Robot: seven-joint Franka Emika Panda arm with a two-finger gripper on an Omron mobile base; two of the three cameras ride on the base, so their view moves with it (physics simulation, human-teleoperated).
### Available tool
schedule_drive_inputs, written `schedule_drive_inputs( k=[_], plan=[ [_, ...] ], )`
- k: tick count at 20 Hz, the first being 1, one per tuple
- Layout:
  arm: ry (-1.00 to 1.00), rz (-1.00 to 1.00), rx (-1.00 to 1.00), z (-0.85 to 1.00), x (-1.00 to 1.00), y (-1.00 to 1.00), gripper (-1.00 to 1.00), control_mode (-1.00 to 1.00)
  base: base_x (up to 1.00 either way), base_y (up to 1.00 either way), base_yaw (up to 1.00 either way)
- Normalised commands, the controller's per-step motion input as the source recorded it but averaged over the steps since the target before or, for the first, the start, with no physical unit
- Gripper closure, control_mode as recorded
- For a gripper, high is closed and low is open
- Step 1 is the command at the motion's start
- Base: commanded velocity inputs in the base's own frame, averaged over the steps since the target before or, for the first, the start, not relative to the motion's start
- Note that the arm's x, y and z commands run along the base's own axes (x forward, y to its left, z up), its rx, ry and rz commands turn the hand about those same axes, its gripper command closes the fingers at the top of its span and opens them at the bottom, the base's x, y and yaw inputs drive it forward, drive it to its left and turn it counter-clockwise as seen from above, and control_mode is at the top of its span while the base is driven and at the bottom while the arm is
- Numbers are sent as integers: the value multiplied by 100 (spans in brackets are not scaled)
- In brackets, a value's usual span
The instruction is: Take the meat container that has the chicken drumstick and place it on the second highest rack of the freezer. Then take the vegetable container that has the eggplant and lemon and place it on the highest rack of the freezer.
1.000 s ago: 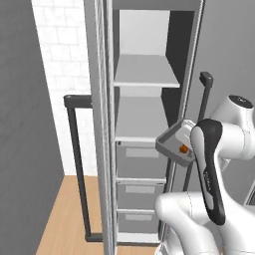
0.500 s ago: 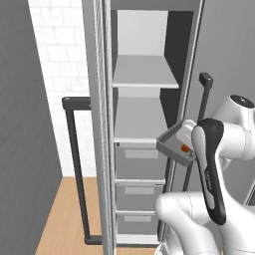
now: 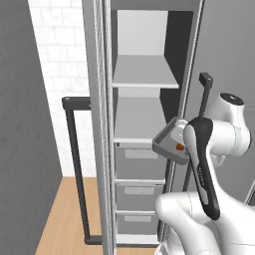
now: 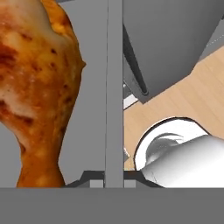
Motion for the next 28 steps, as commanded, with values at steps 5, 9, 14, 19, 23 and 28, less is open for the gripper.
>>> schedule_drive_inputs(
  k=[5, 9, 14, 19, 23, 28],
  plan=[
    [0, 37, -17, 0, 49, 2, 100, -100, 0, 0, 0],
    [-10, 31, -11, 0, 61, 5, 100, -100, 0, 0, 0],
    [-17, 31, 0, -1, 42, -6, 100, -100, 0, 0, 0],
    [-33, 33, -2, -2, -15, 20, 100, -100, 0, 0, 0],
    [-27, 30, -6, -2, -3, 44, 100, -100, 0, 0, 0],
    [-7, 11, -1, 6, 45, 0, 100, -100, 0, 0, 0]
  ],
)
